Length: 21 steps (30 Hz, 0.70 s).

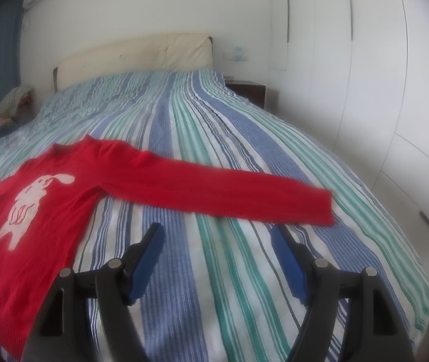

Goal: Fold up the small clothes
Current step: 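Lay the sleeve flat on the bed and open the left gripper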

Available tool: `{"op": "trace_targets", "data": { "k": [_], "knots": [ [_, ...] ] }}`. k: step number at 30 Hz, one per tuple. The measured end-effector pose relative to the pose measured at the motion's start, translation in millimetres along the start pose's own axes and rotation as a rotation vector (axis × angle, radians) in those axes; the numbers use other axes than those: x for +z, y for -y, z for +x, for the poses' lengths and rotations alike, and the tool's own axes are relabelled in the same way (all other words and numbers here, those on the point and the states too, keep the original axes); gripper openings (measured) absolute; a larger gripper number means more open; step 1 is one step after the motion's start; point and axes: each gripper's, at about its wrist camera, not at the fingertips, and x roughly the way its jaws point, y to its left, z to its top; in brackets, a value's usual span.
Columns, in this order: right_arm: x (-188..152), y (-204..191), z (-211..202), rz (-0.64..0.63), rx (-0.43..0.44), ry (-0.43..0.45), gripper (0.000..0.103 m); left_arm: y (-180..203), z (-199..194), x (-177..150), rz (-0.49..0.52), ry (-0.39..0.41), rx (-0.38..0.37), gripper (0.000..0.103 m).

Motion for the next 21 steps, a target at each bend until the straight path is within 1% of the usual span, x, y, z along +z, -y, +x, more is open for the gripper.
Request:
{"op": "trace_targets", "data": {
  "k": [1,2,4,6,8,10,12,14,17,21],
  "knots": [
    [0.0,0.8,-0.2,0.003,-0.002,0.002,0.073,-1.0,-3.6,-0.6,-0.002,0.007,0.001,0.041],
    [0.2,1.6,-0.6,0.006,-0.004,0.003,0.073,-1.0,-8.4,-1.5,0.001,0.023,0.012,0.048],
    [0.5,3.4,-1.9,0.014,-0.009,0.009,0.073,0.9,-20.7,-3.4,0.017,0.078,0.068,0.077],
    [1.2,5.0,-3.4,0.022,-0.013,0.015,0.073,3.5,-34.1,-3.6,0.035,0.147,0.135,0.086],
    [1.8,6.5,-5.1,0.031,-0.018,0.022,0.074,5.7,-49.0,-4.6,0.052,0.207,0.170,0.086],
    [2.6,8.6,-6.6,0.043,-0.021,0.030,0.078,10.6,-67.2,-11.9,0.072,0.259,0.161,0.089],
    [3.3,10.9,-8.1,0.054,-0.024,0.039,0.079,20.1,-87.1,-26.8,0.116,0.307,0.112,0.093],
    [4.0,12.6,-8.4,0.063,-0.029,0.042,0.079,36.9,-104.7,-46.4,0.185,0.324,0.042,0.095],
    [4.6,15.7,-7.0,0.080,-0.034,0.041,0.080,68.2,-123.6,-80.7,0.314,0.322,-0.077,0.098],
    [4.2,18.3,-4.6,0.092,-0.035,0.032,0.080,110.5,-127.7,-117.3,0.487,0.298,-0.168,0.099]
  ]
}}
